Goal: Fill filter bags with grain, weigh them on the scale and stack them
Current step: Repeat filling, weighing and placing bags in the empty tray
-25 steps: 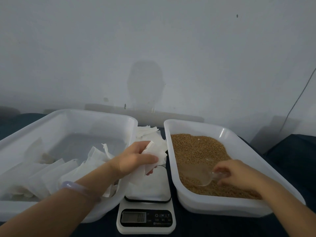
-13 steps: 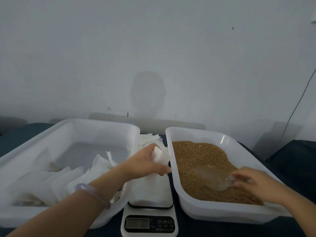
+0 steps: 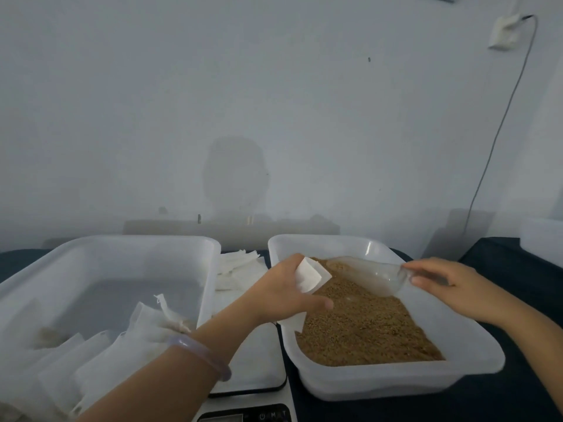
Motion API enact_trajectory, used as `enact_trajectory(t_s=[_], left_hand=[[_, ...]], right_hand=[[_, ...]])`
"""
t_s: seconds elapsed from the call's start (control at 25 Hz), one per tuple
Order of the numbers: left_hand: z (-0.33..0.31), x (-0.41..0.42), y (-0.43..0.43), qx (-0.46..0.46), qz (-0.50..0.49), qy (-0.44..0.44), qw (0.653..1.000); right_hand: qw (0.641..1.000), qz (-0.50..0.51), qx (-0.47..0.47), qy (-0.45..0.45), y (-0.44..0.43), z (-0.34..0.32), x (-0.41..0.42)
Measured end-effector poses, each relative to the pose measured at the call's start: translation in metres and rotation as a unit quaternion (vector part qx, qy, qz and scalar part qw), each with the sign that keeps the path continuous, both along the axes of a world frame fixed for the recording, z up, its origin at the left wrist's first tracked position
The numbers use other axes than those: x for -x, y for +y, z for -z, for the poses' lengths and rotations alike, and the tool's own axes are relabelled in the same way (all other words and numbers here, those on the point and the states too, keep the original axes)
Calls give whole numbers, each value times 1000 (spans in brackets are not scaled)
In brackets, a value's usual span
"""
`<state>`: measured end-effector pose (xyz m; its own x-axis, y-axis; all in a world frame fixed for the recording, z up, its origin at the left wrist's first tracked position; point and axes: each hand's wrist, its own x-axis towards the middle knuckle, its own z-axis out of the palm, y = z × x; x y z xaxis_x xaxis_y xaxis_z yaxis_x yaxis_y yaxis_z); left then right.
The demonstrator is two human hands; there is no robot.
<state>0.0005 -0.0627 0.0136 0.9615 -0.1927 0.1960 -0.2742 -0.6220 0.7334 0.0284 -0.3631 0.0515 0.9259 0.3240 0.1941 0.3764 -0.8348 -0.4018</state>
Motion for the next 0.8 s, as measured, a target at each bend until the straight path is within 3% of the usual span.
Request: enact_trajectory(t_s=[0.2, 0.48, 0.8], left_hand=[[12, -17, -34, 73, -11, 1, 997], [34, -23, -39, 59, -32, 9, 998], [38, -22, -44, 21, -63, 22, 998]], right_hand=[[999, -25, -24, -17, -14, -27, 0], [977, -39, 197, -78, 4, -33, -13], [951, -40, 247, -183, 19, -53, -21]])
